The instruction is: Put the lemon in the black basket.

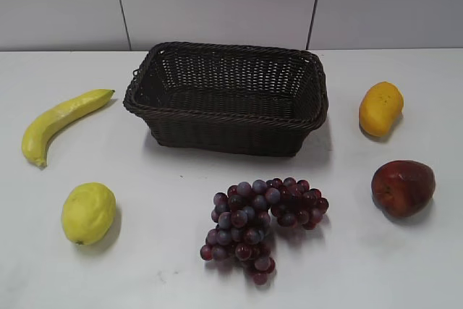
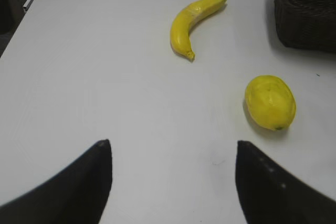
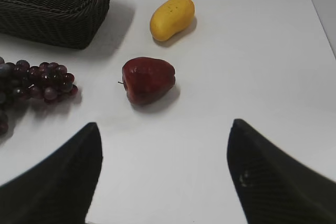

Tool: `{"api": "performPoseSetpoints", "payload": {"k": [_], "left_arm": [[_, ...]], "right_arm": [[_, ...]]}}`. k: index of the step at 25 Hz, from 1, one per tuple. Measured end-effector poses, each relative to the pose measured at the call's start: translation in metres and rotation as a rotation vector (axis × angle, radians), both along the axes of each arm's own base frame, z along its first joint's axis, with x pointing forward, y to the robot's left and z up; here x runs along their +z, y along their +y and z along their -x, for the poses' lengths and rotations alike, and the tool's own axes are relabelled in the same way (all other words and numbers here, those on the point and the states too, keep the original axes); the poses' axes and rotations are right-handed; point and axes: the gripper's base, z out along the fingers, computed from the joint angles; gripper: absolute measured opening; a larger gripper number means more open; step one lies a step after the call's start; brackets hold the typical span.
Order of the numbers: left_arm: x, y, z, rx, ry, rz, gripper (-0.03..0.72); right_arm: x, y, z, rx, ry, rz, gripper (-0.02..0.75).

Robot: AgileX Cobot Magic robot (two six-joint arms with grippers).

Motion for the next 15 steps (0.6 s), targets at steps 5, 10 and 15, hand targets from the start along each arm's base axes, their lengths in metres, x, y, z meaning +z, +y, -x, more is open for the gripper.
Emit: {"api": "performPoseSetpoints", "payload": {"k": [5,10,15], "left_arm": [[0.0,0.0,0.0,0.0,0.0,0.0,0.54],[0.0,0.0,0.0,-0.001,-0.005,0.003,0.54],[0.016,-0.004,-0.014,-0.013,-0.065,0.046,0.54]], "right_arm": [[0.0,0.0,0.0,0.0,0.0,0.0,0.559],[0.0,0.0,0.0,0.0,0.0,0.0,0.559],[0.0,0.0,0.0,-0.001,0.0,-0.001,0.559]]}}
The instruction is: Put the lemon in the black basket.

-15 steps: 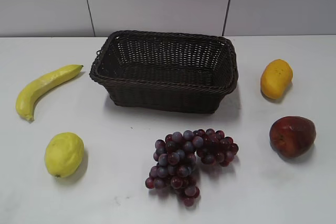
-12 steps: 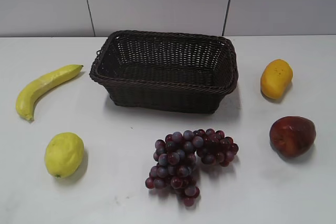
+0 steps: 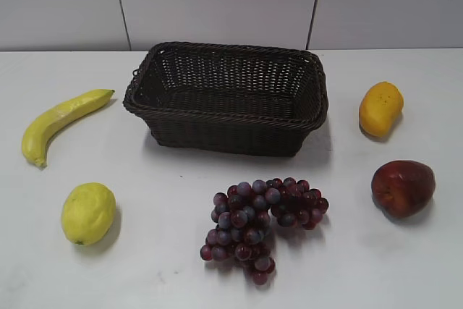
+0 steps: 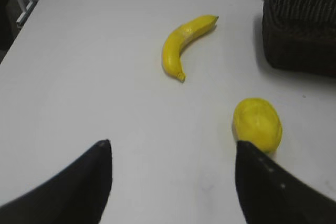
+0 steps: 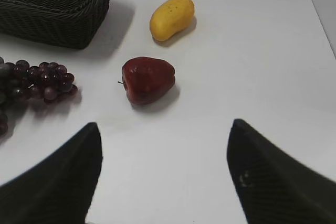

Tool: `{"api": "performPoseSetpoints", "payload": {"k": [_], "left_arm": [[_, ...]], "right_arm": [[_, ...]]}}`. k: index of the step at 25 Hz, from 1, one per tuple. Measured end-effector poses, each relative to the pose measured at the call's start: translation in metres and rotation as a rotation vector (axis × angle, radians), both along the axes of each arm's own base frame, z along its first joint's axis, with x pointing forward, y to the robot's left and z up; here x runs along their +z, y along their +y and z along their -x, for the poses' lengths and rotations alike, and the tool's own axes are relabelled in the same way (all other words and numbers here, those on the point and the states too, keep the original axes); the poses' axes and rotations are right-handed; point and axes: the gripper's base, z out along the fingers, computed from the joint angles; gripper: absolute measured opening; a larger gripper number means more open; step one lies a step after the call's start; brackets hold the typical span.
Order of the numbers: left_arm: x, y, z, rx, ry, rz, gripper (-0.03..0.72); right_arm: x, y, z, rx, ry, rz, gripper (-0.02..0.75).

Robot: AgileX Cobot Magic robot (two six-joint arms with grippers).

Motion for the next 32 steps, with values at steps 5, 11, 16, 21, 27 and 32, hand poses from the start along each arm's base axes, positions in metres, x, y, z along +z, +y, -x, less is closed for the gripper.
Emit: {"api": "performPoseSetpoints", "payload": {"k": [5,11,16,21,27,32], "left_arm": [[0.008,-0.007,-0.048,-0.006,0.076,0.068,0.533],[0.002,-0.012,-0.108,0.01,0.284,0.064,0.529],[-0.011,-0.016,-0.154,0.018,0.462,0.058,0.526],[-0.023,-0.028,-0.197,-0.013,0.593,0.039,0.526],[-0.045,-0.066,-0.234,-0.135,0.733,-0.016,0.638],[-0.079,-0.093,-0.255,-0.189,0.862,-0.047,0.671]], "right_arm": [[0.0,0.0,0.0,0.0,0.0,0.0,0.559],[0.0,0.0,0.0,0.001,0.0,0.001,0.559],[0.0,0.0,0.0,0.001,0.0,0.001,0.559],[0.0,0.0,0.0,0.0,0.0,0.0,0.559],[0.0,0.0,0.0,0.0,0.0,0.001,0.559],[0.0,0.0,0.0,0.0,0.0,0.0,0.559]]}}
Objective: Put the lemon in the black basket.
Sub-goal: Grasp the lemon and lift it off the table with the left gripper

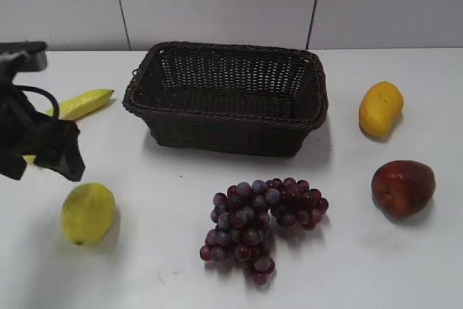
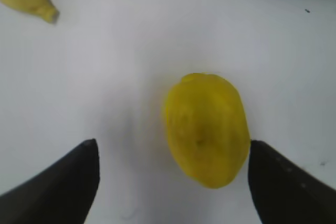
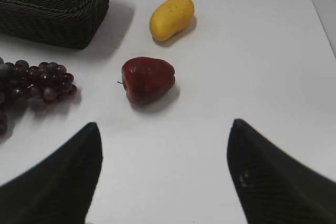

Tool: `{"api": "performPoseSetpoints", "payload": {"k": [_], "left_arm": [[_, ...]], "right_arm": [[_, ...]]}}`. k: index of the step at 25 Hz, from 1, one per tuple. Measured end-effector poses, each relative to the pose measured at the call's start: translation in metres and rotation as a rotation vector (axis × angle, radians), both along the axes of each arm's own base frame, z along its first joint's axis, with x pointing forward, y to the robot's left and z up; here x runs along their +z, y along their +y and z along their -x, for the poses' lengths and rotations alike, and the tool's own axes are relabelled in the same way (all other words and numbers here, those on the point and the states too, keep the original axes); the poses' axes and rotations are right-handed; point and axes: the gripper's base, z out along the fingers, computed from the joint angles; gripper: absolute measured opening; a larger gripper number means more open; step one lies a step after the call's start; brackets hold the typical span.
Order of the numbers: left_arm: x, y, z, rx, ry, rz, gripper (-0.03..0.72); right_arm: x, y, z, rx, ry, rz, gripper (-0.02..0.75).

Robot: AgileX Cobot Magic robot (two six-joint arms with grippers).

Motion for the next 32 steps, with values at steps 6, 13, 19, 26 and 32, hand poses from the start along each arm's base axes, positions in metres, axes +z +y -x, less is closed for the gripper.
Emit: {"api": "performPoseSetpoints", "payload": {"k": [6,13,19,26,32], "left_arm": [[-0.04,-0.023,-0.013,-0.031,0.129,-0.017,0.671],[-0.075,-0.028,-0.018,-0.005,0.236,-0.024,0.666],[-0.079,-0.029,-0.02,0.003,0.237,-0.021,0.543],[-0.049,-0.035,-0.035,-0.055,0.221,-0.032,0.547],[0.024,-0.051,-0.077,-0.124,0.004,0.016,0.547]], "right_arm": [[0.0,0.0,0.0,0.0,0.0,0.0,0.559],[0.0,0.0,0.0,0.0,0.0,0.0,0.559],[0.0,0.0,0.0,0.0,0.0,0.0,0.559],[0.0,0.0,0.0,0.0,0.0,0.0,0.559],[0.0,0.0,0.0,0.0,0.0,0.0,0.559]]}}
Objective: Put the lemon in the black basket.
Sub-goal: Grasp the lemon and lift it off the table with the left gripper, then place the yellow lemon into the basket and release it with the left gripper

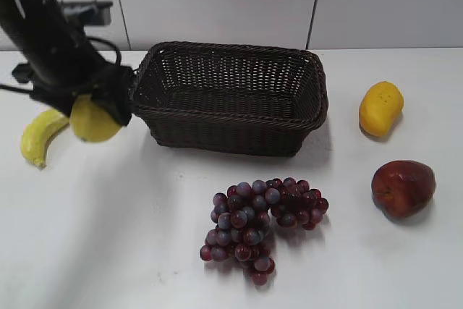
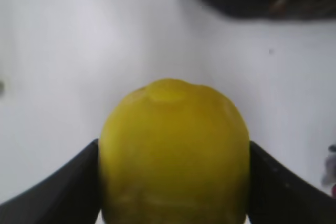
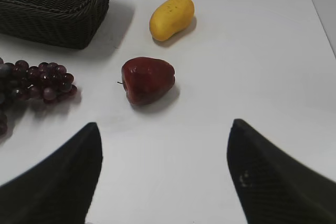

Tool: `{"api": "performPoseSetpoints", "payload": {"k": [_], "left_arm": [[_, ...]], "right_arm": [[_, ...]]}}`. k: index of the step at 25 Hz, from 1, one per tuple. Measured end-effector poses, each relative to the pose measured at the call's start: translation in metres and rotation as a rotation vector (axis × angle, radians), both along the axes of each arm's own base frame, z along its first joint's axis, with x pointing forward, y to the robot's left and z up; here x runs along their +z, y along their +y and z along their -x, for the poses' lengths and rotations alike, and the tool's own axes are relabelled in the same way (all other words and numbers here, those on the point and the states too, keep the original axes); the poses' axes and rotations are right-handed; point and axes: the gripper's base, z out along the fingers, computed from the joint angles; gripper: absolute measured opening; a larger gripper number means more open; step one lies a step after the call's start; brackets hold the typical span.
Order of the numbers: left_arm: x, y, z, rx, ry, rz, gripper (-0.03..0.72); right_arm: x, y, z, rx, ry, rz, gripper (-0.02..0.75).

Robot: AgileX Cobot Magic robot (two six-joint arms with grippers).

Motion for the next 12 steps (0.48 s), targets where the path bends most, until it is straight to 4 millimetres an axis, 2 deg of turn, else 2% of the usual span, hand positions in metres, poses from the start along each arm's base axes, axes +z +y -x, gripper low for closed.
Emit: {"api": "performPoseSetpoints", "payload": {"k": [4,6,10,12], "left_arm": [[0.048,-0.015,-0.025,-0.019,-0.201,0.07,0.547],[0.06,-0.027,-0.037,-0.026,-0.276,0.101,0.547],[0.058,-0.057,-0.057,-0.056,-0.363,0.14,0.547],[0.045,-0.074,-0.064,-0.07,-0.384,0.154,0.547]], "right_arm": [[0.0,0.0,0.0,0.0,0.0,0.0,0.559],[0.0,0.0,0.0,0.0,0.0,0.0,0.559],[0.0,0.0,0.0,0.0,0.0,0.0,0.559],[0.0,0.0,0.0,0.0,0.0,0.0,0.559]]}}
